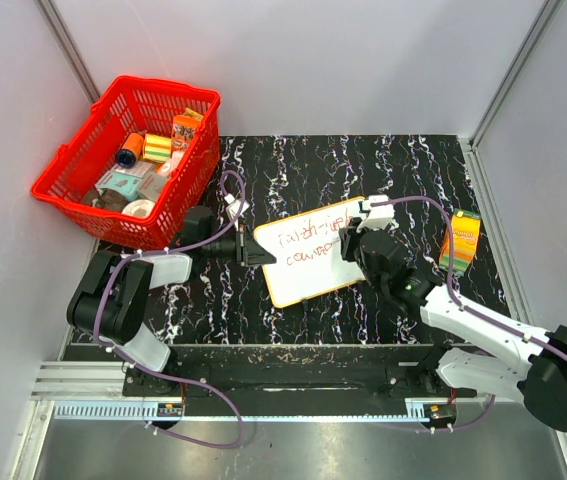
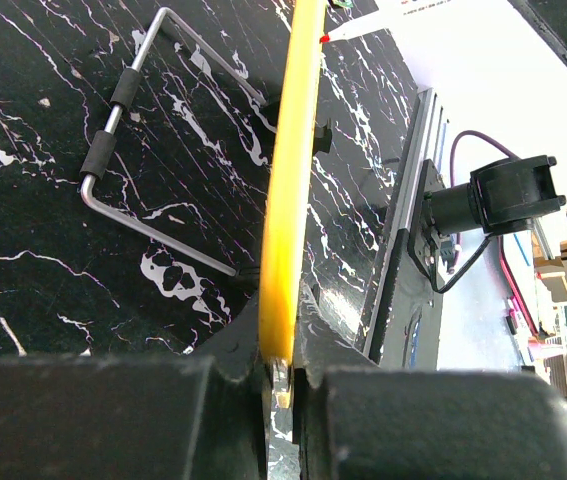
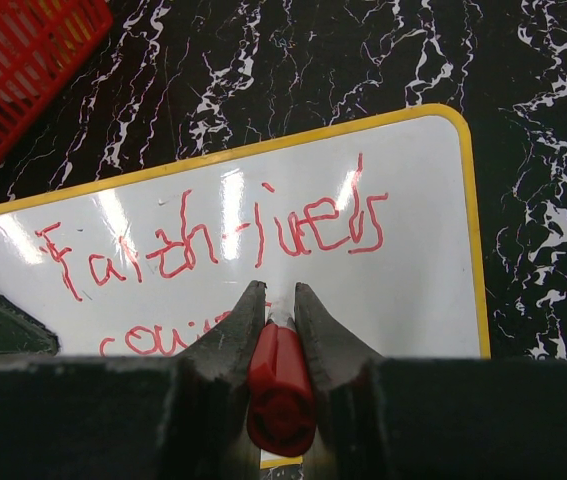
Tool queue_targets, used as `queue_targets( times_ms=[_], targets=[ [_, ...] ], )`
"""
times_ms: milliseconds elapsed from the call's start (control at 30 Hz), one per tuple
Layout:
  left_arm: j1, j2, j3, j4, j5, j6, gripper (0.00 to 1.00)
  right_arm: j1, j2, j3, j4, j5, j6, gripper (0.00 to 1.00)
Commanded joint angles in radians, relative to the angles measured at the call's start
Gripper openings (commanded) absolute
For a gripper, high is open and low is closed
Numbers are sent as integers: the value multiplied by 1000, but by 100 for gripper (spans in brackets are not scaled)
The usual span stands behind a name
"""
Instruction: Write a sentence on the whiteboard
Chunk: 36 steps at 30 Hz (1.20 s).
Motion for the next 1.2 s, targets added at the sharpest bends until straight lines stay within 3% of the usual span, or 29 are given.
queue_targets(
  times_ms=[0, 1167],
  targets=[
    [-6, 15, -1, -64, -139, 130, 0, -11, -15, 1, -2, -12, 19, 0],
    [-6, 16, -1, -65, -141, 130, 0, -9, -38, -75, -63, -124, 107, 0]
  ],
)
